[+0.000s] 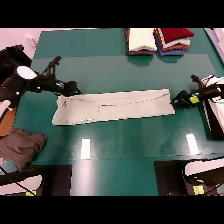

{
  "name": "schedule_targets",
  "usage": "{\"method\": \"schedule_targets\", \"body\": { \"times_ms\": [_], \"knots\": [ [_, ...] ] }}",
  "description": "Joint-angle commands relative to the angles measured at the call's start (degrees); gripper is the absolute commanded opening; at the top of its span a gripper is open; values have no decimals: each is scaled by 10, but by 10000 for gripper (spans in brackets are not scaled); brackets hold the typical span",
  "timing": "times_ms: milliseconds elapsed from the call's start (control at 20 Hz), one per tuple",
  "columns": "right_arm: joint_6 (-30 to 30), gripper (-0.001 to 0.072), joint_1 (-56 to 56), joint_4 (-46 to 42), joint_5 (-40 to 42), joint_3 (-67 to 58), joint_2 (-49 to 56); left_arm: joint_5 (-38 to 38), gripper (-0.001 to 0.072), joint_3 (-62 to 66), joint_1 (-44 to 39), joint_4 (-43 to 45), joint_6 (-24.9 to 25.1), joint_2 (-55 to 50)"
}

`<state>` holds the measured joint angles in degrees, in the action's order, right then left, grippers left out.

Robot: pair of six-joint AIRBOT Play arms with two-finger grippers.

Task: Fold the shirts.

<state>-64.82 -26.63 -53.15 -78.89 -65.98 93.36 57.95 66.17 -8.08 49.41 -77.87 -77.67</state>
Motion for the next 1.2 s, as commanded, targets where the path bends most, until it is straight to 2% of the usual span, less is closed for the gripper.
{"method": "schedule_targets", "body": {
  "times_ms": [0,100,150,200,350,500,750,1150],
  "knots": [
    [24,431,38,41,27,10,32,-66,22,1,-70,-1,-37,-1],
    [49,145,62,42,42,9,27,-96,21,1,-104,11,-59,-2],
    [62,39,68,40,43,3,19,-111,21,1,-118,19,-71,-6],
    [65,17,72,40,39,-10,9,-126,20,1,-132,20,-78,-14],
    [56,17,84,41,10,-68,-33,-132,20,34,-168,20,-78,-69],
    [23,17,117,42,-21,-141,-81,-120,20,95,-203,20,-78,-149],
    [-49,17,205,41,-24,-254,-129,-90,20,170,-240,25,-79,-249],
    [-98,17,341,41,-14,-351,-129,-79,21,175,-241,47,-78,-261]
  ]
}}
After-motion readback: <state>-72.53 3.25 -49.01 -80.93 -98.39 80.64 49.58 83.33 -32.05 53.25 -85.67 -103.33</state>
